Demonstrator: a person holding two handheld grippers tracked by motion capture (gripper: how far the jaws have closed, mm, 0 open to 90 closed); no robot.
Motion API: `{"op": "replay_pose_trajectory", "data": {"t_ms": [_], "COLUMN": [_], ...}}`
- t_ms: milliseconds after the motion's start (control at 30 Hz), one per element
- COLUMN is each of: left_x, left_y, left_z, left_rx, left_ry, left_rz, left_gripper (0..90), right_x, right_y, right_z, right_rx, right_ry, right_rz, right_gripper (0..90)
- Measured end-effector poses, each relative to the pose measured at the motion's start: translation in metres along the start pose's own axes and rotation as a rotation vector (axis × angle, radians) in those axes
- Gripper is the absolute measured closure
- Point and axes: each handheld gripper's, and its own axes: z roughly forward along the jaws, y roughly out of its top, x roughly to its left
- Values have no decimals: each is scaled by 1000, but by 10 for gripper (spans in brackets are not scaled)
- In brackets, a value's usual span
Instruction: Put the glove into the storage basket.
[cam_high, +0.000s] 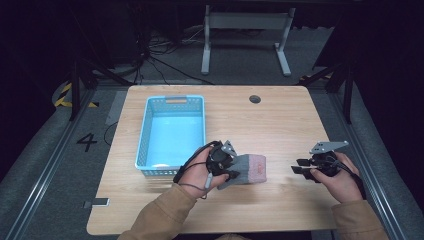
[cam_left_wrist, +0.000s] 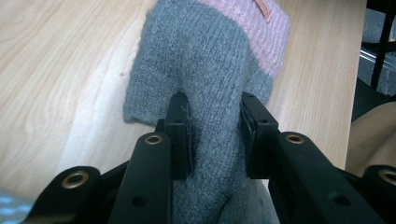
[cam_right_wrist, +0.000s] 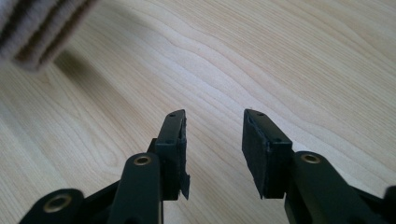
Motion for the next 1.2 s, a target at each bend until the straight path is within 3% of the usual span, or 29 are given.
{"op": "replay_pose_trajectory", "data": {"t_ms": [267,400,867,967,1200], "left_x": [10,14,28,32,45], "left_y": [-4,-7,-19,-24,-35], "left_z": [-28,-42,-75,-83,-100], "left_rx": [-51,-66,-120,-145,-147], "left_ry": [-19,-7,49,71,121], "left_rz": [-15,-18,-44,-67,-98], "left_gripper": [689,689,688,688,688], "right_x": [0,1,0,-2,-1], "right_y": [-3,-4,-2,2,10], "right_z": [1,2,4,4,11], "right_rx": [9,16,11,4,2], "right_ry": [-2,0,6,5,23], "right_rz": [-2,-2,-4,-6,-19], "right_gripper": [607,607,604,604,603]}}
